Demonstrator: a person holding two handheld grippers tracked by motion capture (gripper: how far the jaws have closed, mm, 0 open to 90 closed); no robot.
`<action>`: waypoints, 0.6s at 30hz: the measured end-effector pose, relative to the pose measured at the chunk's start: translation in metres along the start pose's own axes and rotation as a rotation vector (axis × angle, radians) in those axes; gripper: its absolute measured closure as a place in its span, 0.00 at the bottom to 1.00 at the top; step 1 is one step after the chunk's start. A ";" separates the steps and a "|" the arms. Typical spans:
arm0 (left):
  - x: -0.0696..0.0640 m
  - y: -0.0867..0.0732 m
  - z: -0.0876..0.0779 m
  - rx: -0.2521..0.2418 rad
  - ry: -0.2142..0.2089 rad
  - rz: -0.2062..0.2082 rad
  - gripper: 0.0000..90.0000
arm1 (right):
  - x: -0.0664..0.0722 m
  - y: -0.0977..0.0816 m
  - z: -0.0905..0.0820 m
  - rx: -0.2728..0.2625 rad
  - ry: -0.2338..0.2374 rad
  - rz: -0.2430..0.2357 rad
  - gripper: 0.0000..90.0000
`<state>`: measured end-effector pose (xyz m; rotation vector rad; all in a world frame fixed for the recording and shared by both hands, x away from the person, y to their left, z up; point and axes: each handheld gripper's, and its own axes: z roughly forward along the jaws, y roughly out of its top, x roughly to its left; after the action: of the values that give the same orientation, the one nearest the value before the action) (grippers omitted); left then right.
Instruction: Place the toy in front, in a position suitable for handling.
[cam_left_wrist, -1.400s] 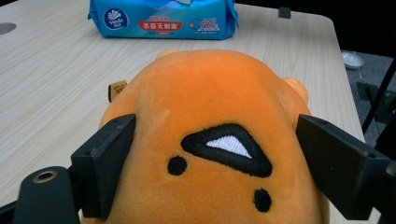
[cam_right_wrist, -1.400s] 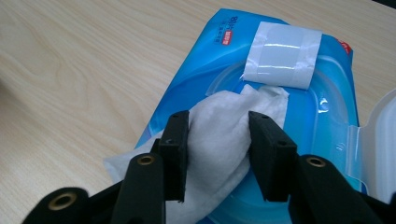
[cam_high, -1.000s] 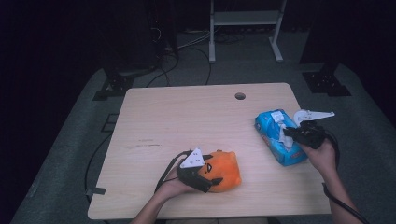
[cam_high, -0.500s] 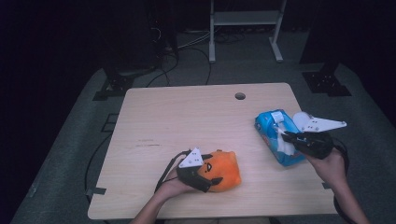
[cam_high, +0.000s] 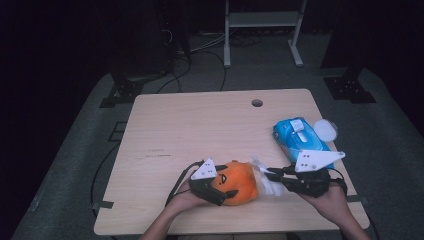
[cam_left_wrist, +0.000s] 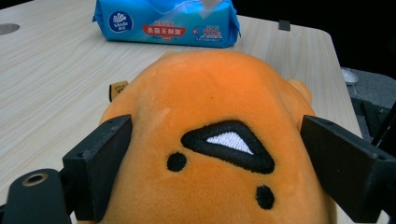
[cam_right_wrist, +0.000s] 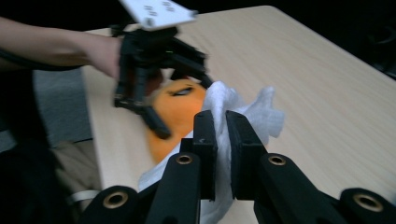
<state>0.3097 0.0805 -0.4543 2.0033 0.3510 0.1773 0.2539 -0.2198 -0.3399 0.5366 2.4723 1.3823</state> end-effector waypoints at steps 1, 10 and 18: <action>0.000 0.000 0.000 0.000 0.000 0.001 0.13 | 0.004 0.002 0.003 -0.001 0.046 0.011 0.91; 0.000 0.000 0.002 -0.010 -0.002 -0.009 0.12 | -0.003 -0.003 0.026 0.027 0.209 0.100 0.91; -0.003 0.002 0.003 0.011 0.004 0.015 0.12 | -0.037 -0.015 0.069 0.115 0.147 0.128 0.91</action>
<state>0.3083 0.0767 -0.4534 2.0173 0.3397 0.1892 0.3116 -0.1901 -0.3865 0.6505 2.6906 1.3777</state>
